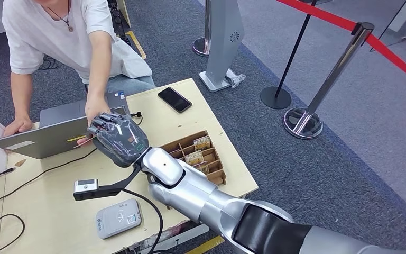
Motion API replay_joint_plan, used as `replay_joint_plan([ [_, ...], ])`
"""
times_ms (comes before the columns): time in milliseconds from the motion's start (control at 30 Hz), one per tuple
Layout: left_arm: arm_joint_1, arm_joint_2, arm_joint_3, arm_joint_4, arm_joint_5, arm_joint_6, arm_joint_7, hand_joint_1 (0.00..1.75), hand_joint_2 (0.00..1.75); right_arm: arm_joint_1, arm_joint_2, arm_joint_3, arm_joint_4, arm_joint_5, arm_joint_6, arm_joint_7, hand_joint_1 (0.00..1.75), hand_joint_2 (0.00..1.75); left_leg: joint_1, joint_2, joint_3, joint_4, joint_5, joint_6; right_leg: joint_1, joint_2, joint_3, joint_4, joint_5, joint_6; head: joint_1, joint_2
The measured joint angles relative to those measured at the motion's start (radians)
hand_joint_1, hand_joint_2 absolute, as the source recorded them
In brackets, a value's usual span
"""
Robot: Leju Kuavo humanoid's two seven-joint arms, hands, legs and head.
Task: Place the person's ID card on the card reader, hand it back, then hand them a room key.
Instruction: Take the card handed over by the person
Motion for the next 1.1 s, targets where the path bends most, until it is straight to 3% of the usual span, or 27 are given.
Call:
replay_joint_plan([
  [667,0.000,-0.008,0.001,0.000,0.006,0.011,-0.004,0.00,0.00,0.005,-0.001,0.003,-0.017,-0.054,0.032,-0.026,1.75,1.75,0.000,0.000,0.000,0.000,0.000,0.000,0.000,0.000,0.000,0.000,0.000,0.000,0.000,0.000],
  [800,0.000,-0.008,0.001,0.000,0.000,0.007,-0.011,0.00,0.00,0.028,-0.005,0.002,-0.074,-0.237,0.165,-0.091,1.75,1.75,0.000,0.000,0.000,0.000,0.000,0.000,0.000,0.000,0.000,0.000,0.000,0.000,0.000,0.000],
  [967,0.001,-0.001,0.001,0.000,-0.009,-0.018,-0.025,0.00,0.00,0.065,-0.017,0.006,-0.194,-0.531,0.484,-0.121,1.75,1.75,0.000,0.000,0.000,0.000,0.000,0.000,0.000,0.000,0.000,0.000,0.000,0.000,0.000,0.000],
  [1100,0.001,0.005,0.001,0.000,-0.014,-0.029,-0.030,0.00,0.00,0.071,-0.032,0.027,-0.214,-0.708,0.673,-0.114,1.75,1.75,0.000,0.000,0.000,0.000,0.000,0.000,0.000,0.000,0.000,0.000,0.000,0.000,0.000,0.000],
])
